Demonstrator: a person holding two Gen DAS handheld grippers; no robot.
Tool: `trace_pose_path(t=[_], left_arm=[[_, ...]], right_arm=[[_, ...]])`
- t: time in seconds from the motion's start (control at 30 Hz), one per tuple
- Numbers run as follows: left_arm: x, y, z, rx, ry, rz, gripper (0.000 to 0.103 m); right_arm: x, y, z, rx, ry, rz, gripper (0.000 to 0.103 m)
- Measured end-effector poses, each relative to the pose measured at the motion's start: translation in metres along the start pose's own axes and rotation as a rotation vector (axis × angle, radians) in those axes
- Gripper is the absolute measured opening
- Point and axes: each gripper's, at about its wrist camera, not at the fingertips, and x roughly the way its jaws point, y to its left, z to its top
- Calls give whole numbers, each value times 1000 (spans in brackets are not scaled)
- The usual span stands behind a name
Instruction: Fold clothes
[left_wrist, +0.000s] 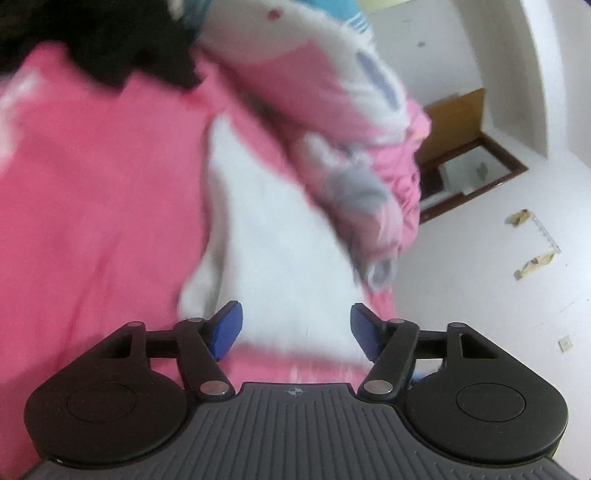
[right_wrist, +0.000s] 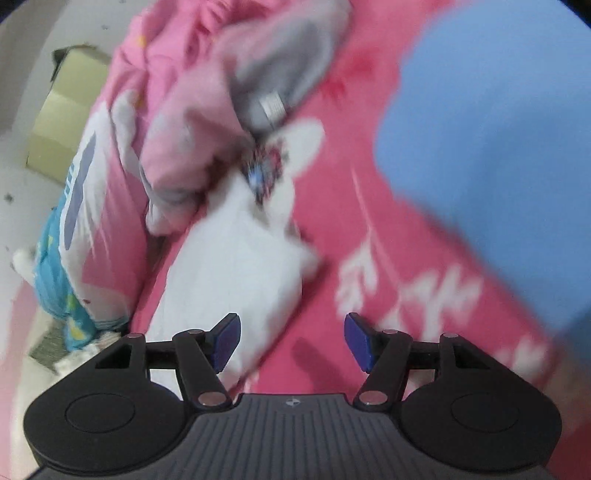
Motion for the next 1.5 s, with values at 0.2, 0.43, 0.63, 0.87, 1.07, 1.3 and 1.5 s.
trace_pose_path(t=[0.2, 0.43, 0.63, 0.87, 1.07, 1.3, 1.5], left_arm=[[10, 17, -21, -119, -83, 14, 68], [45, 13, -4, -137, -205, 55, 63], [48, 10, -8, -82, -241, 136, 5], [-19, -10, -19, -24, -254, 50, 2], [-96, -6, -61, 27, -173, 62, 2], [-113, 21, -99, 98, -73, 203, 14], [-158, -6, -94, 231, -195, 264, 34]], right_arm=[[30, 11, 3, 23, -2, 41, 70], [54, 12, 14, 28, -37, 79, 57], [62, 10, 9, 33, -88, 69, 8], [6, 28, -26, -11, -127, 124, 6], [-78, 0, -96, 2, -66, 144, 7], [-122, -46, -155, -4, 0, 69, 10], [-181, -21, -150, -220, -87, -92, 19]])
